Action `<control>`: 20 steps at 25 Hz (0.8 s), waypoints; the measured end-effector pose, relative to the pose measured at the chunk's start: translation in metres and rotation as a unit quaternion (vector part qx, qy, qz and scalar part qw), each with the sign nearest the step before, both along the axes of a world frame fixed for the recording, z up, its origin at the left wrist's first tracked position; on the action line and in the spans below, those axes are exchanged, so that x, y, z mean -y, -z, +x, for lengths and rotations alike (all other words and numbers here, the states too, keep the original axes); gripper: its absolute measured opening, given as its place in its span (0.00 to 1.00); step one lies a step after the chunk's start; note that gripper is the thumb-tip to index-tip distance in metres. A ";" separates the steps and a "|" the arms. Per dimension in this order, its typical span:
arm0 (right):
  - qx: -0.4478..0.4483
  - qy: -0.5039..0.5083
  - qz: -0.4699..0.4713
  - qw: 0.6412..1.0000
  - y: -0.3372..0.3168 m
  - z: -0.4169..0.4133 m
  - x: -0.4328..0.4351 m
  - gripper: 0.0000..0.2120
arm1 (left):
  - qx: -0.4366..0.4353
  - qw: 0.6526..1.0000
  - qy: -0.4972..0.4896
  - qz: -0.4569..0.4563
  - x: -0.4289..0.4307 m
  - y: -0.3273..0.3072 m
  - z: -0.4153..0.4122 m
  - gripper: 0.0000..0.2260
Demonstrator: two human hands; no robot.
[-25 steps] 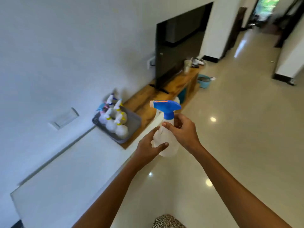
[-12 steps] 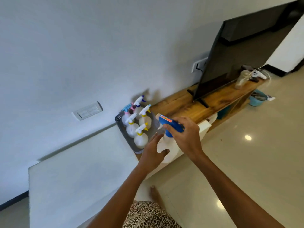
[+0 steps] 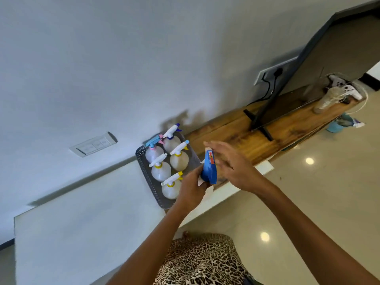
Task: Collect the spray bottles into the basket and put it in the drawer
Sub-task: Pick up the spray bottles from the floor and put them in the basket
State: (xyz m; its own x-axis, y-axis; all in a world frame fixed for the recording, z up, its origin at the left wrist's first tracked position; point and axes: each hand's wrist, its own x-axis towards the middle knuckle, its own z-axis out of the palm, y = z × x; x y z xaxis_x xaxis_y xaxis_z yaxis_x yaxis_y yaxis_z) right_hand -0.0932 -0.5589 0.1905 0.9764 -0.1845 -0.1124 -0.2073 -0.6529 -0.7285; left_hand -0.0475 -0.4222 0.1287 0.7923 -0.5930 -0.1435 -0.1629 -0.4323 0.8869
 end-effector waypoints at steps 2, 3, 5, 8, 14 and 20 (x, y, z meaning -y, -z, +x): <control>-0.057 -0.147 -0.189 0.969 0.005 0.016 0.019 0.29 | -0.004 0.998 0.046 0.034 0.007 0.007 0.015 0.18; -0.064 -0.205 -0.255 0.943 0.009 0.026 0.026 0.27 | -0.006 0.997 0.062 0.046 0.012 0.009 0.023 0.18; -0.055 -0.256 -0.298 0.918 0.021 0.044 0.036 0.21 | -0.008 0.997 0.053 0.053 0.020 0.012 0.036 0.19; -0.039 -0.254 -0.302 0.918 0.047 0.069 0.051 0.18 | 0.002 0.994 -0.077 0.072 0.023 0.016 0.054 0.19; -0.100 -0.245 -0.261 0.928 0.118 0.094 0.051 0.18 | 0.013 0.983 -0.106 0.150 0.000 0.029 0.064 0.11; -0.128 -0.282 -0.248 0.918 0.163 0.106 0.035 0.20 | -0.013 0.968 -0.167 0.188 -0.013 0.033 0.061 0.12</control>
